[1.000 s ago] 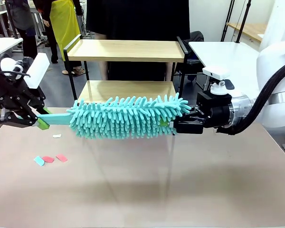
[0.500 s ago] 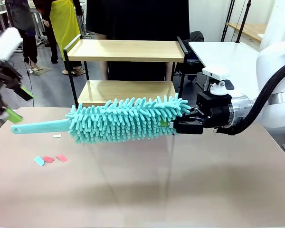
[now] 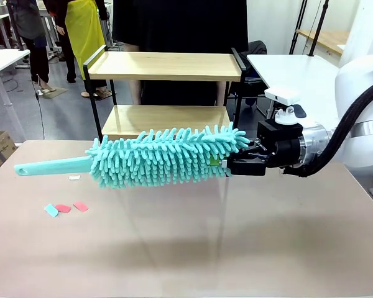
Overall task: Clean the shelf.
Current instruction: Hand the Duster back to the human.
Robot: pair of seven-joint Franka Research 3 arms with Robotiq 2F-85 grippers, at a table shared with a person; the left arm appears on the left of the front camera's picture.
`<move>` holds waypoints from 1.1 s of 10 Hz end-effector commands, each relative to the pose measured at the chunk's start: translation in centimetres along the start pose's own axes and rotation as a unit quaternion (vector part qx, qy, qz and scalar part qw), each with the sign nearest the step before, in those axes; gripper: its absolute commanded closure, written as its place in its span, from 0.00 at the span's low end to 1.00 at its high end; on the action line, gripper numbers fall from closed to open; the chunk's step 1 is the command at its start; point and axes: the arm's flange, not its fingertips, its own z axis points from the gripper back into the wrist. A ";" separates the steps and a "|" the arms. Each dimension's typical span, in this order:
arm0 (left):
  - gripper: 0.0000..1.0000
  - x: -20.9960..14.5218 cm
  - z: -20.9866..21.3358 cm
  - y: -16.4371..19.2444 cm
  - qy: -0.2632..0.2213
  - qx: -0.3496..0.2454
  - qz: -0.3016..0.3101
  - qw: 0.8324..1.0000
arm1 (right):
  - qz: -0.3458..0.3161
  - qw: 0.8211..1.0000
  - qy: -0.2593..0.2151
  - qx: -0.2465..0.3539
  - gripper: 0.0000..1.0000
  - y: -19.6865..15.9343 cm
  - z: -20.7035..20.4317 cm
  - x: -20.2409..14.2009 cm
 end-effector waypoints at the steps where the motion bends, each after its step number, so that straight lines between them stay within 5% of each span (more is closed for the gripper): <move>1: 0.00 -1.0 0.2 -0.1 -0.036 -0.010 -0.026 0.999 | -0.005 1.000 -0.004 0.003 1.00 0.1 -0.1 0.3; 3: 0.00 -0.7 0.6 -0.2 -0.018 0.000 -0.005 1.000 | -0.005 1.000 -0.004 0.003 1.00 0.1 -0.1 0.3; 4: 0.00 -0.7 0.6 -0.2 -0.018 0.000 -0.005 1.000 | 0.000 1.000 0.000 0.000 0.85 0.0 0.0 0.0; 8: 0.00 -0.7 0.6 -0.2 -0.018 0.000 -0.005 1.000 | 0.066 0.988 -0.098 -0.095 0.85 0.8 2.1 9.6; 11: 0.00 -0.7 0.6 -0.2 -0.018 0.000 -0.005 1.000 | 0.153 0.938 -0.157 -0.268 0.85 1.1 6.2 16.0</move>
